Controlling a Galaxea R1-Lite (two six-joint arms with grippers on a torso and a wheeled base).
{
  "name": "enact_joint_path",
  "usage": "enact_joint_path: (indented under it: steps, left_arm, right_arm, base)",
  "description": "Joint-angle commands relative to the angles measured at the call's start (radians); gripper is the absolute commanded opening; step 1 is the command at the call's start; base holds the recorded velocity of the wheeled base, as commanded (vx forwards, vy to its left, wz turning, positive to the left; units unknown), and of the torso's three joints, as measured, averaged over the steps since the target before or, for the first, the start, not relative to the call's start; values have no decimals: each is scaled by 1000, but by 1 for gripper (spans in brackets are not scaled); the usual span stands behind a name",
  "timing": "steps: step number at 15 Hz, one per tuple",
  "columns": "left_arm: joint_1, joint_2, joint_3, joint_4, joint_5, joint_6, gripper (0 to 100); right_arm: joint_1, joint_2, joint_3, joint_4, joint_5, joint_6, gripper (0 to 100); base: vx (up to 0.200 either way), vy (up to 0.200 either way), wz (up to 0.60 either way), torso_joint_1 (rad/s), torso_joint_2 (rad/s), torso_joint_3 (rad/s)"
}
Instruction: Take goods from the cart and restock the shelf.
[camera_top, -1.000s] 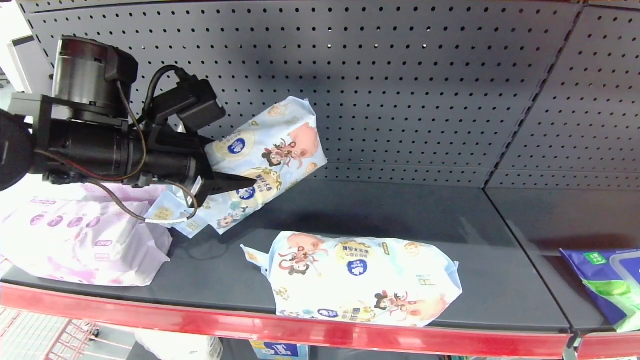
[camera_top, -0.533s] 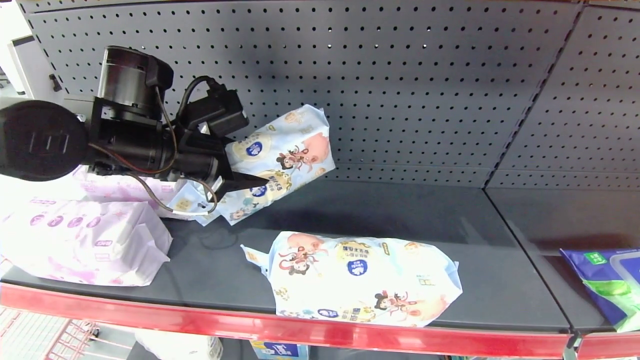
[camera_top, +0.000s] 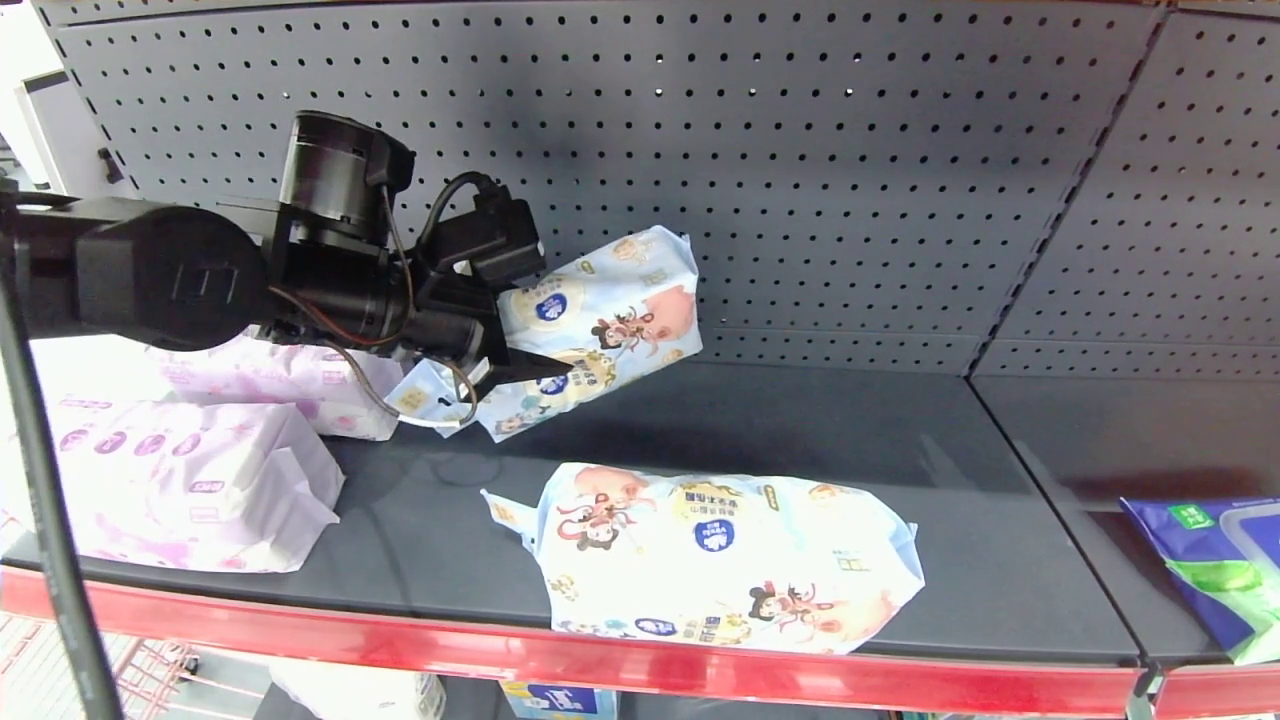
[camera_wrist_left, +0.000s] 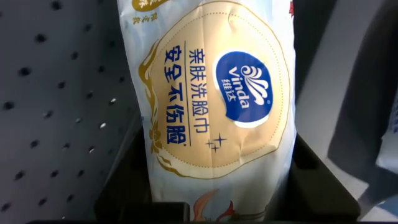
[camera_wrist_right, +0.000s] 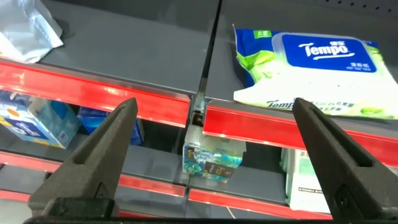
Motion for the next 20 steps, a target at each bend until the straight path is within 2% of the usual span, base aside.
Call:
enact_joint_path:
  steps: [1,8,20]
  left_arm:
    - [-18,17,-4,0,-4,0,0]
    - [-67,38,-7,2,-4,0,0]
    - [-93,58,-7,6,-4,0,0]
  right_arm:
    - [1,4,9,1,2,-1,100]
    - [1,4,19,1,2,-1,100]
    - [1,4,19,1,2,-1,100]
  base:
    - [0,0,0,0,0,0]
    - [0,0,0,0,0,0]
    - [0,0,0,0,0,0]
